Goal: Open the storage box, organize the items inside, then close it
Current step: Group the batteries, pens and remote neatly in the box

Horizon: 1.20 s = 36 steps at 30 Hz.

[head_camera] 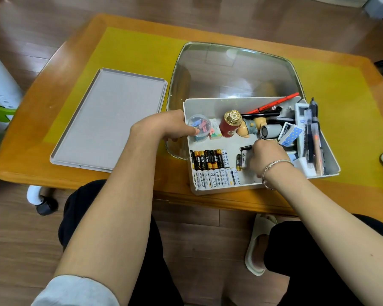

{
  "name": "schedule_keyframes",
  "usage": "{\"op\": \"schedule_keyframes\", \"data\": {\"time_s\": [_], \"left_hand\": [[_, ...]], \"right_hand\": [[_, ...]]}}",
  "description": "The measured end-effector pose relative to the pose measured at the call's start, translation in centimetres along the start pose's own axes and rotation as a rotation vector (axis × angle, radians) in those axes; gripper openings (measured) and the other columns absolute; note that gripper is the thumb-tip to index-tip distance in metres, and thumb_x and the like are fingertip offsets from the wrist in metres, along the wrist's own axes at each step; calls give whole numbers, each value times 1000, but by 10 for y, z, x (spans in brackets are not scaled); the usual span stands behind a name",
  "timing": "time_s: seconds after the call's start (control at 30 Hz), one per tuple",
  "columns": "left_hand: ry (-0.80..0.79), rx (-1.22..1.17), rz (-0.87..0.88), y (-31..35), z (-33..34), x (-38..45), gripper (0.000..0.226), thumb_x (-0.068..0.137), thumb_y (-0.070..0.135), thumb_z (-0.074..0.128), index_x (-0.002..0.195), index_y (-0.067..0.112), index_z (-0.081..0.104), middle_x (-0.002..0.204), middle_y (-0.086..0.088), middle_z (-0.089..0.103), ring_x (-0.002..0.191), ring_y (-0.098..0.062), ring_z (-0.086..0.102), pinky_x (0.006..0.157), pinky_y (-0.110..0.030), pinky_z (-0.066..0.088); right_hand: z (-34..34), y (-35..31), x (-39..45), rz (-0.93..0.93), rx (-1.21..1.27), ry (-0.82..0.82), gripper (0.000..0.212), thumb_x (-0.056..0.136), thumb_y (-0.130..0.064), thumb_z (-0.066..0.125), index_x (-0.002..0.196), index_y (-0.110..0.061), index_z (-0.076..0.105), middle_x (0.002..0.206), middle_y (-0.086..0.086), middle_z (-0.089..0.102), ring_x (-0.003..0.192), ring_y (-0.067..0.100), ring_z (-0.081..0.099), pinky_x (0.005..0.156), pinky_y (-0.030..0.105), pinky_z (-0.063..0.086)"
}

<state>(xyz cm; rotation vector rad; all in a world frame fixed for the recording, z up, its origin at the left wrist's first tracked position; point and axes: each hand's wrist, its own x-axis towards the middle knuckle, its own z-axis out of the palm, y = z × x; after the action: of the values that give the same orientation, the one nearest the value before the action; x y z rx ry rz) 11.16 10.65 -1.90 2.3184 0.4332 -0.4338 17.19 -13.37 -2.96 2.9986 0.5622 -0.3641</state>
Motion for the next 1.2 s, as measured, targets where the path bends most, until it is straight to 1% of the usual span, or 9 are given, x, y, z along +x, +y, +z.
{"op": "schedule_keyframes", "data": {"time_s": [0.27,0.4,0.5,0.63,0.73,0.83,0.9,1.03,1.2], "left_hand": [[-1,-11,0,0,0,0,32,85,51,62,97,33,38,84,13,53,79,-14,61,51,-24,46],[-5,-19,-2,0,-1,1,32,86,50,62,99,33,39,84,13,53,80,-14,61,54,-25,47],[-6,-11,0,0,0,1,32,85,50,62,98,33,39,84,13,53,79,-14,61,53,-24,48],[-4,-10,1,-1,0,1,29,85,50,63,88,34,39,84,11,54,80,-15,62,58,-27,51],[-5,-5,-2,-1,0,1,30,85,51,63,89,33,39,85,11,54,81,-15,62,59,-27,52],[2,-5,-7,0,-1,1,31,85,51,63,94,32,40,84,11,54,79,-14,62,53,-24,49],[2,-11,-8,0,-2,1,31,85,50,63,95,32,40,84,11,53,78,-13,62,52,-24,47],[-5,-12,-8,0,0,-1,32,85,51,63,97,33,39,84,14,52,79,-13,61,54,-25,48],[-3,-9,-5,1,-2,-2,31,85,50,62,94,33,38,84,13,52,78,-14,61,52,-24,46]], "right_hand": [[-2,-8,2,-9,103,-35,10,86,-10,51,81,-4,56,91,24,67,88,34,65,79,35,54],[-3,-9,3,-31,213,-86,33,89,-26,55,82,4,66,79,22,68,78,37,65,74,41,55],[0,-11,4,-41,213,-116,25,87,-18,56,80,3,67,80,23,68,81,39,65,72,42,56],[-1,-13,6,-49,167,-134,16,82,-17,59,72,-6,52,86,20,68,84,37,65,72,37,55],[-2,-12,7,-50,159,-122,18,78,-18,60,90,-6,55,89,16,67,83,35,65,71,38,54],[-6,-10,7,-39,401,-86,20,79,-16,61,98,-10,61,81,14,69,66,29,65,49,32,52],[-7,-14,6,-46,566,-120,17,82,-17,62,99,-15,59,73,13,70,43,19,59,32,21,41],[-3,-18,7,-37,595,-188,20,84,-12,61,103,-15,56,62,9,65,29,9,50,31,17,35],[-5,-9,14,-13,499,-119,21,81,-7,57,100,-16,62,77,15,69,48,24,58,40,26,46]]}}
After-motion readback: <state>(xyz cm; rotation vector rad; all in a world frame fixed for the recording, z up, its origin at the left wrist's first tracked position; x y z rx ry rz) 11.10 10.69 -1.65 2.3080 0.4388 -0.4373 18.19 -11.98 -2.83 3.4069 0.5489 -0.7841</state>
